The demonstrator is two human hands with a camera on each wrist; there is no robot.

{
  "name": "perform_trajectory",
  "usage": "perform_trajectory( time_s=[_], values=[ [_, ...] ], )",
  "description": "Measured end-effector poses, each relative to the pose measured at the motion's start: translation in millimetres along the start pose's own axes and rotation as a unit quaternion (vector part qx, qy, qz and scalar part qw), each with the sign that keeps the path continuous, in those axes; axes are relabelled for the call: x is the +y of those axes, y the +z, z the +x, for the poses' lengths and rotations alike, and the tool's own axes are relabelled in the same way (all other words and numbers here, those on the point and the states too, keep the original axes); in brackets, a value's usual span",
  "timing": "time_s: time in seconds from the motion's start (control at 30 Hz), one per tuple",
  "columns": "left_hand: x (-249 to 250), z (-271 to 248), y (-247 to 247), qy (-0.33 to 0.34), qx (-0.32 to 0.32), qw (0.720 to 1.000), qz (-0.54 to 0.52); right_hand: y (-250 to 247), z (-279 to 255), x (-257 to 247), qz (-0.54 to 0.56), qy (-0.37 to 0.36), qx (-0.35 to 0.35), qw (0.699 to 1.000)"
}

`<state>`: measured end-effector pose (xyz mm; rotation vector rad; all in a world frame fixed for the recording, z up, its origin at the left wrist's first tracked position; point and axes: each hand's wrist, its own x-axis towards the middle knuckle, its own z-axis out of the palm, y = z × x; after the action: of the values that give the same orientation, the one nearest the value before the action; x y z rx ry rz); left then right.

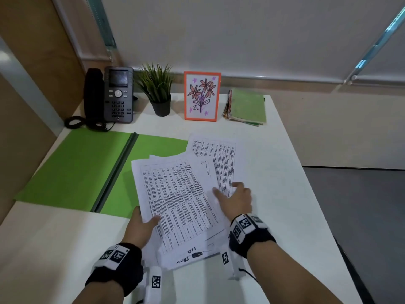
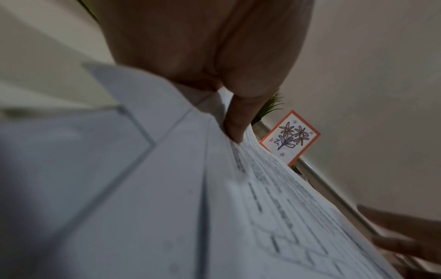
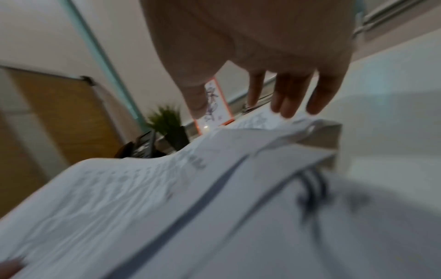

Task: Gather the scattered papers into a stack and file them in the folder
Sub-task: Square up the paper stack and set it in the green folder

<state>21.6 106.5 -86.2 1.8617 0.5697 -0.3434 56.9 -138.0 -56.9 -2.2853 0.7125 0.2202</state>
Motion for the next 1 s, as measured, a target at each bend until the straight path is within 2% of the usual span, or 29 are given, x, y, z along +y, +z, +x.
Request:
perform_trajectory(
  time_s=[0.07, 0.13, 0.2, 0.33, 0.4, 0.47, 0.57, 0.7, 0.8, 0.9, 1.0],
  values=[
    [-0.8, 0.5, 0.2, 0.005, 0.004, 1.000, 0.005, -9.6, 14.5, 3.7, -0.011, 0.065, 0.057, 0.996],
    [-1.6, 0.6, 1.3, 0.007, 0.009, 1.000, 0.005, -14.3, 23.3, 6.2, -0.057, 0.105, 0.046, 0.992],
    [-2.2, 0.5, 2.1, 0.008, 0.011, 1.000, -0.002, -9.7, 31.0, 6.9, -0.103, 0.110, 0.017, 0.988],
    [-1.4, -1.2, 2.7, 0.014, 0.012, 1.000, -0.012, -6.5, 39.0, 0.1, -0.058, 0.101, -0.050, 0.992],
    [-1.1, -1.4, 2.6, 0.017, 0.012, 1.000, -0.009, -8.3, 36.8, -3.2, -0.075, 0.068, -0.068, 0.993],
    [-1.2, -1.2, 2.7, 0.018, 0.011, 1.000, -0.007, -8.8, 32.5, -3.5, -0.048, 0.038, -0.030, 0.998],
    [0.0, -2.2, 2.7, 0.017, 0.011, 1.000, -0.006, -14.4, 25.9, -2.3, 0.059, 0.014, 0.071, 0.996],
    [1.4, -3.5, 2.4, 0.018, 0.008, 1.000, -0.012, -40.6, 30.0, -8.2, 0.209, -0.008, 0.193, 0.959],
    [1.8, -3.4, 2.6, 0.022, 0.009, 1.000, -0.007, -63.1, 33.7, -17.7, 0.276, -0.043, 0.231, 0.932],
    [2.6, -3.9, 2.5, 0.022, 0.008, 1.000, -0.006, -75.6, 29.8, -26.0, 0.293, -0.090, 0.189, 0.933],
    [4.5, -5.4, 2.5, 0.018, 0.010, 1.000, -0.014, -61.4, 19.6, -26.0, 0.261, -0.097, 0.048, 0.959]
  ],
)
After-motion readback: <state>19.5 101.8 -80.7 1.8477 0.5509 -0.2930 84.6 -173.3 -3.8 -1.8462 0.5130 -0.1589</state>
